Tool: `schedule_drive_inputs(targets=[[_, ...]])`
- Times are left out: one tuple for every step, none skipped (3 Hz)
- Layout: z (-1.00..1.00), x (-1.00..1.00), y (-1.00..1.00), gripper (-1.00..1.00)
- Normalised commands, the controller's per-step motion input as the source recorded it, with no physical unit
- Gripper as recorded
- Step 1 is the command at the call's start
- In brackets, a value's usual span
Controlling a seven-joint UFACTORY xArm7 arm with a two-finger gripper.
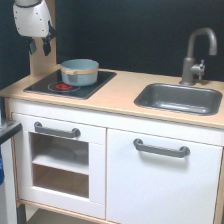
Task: Place the pot in the sink
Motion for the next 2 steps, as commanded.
schedule_drive_inputs(targets=[[-0.09, 0.22, 0.29, 1.0], [-0.07, 0.3, 0.34, 1.0]])
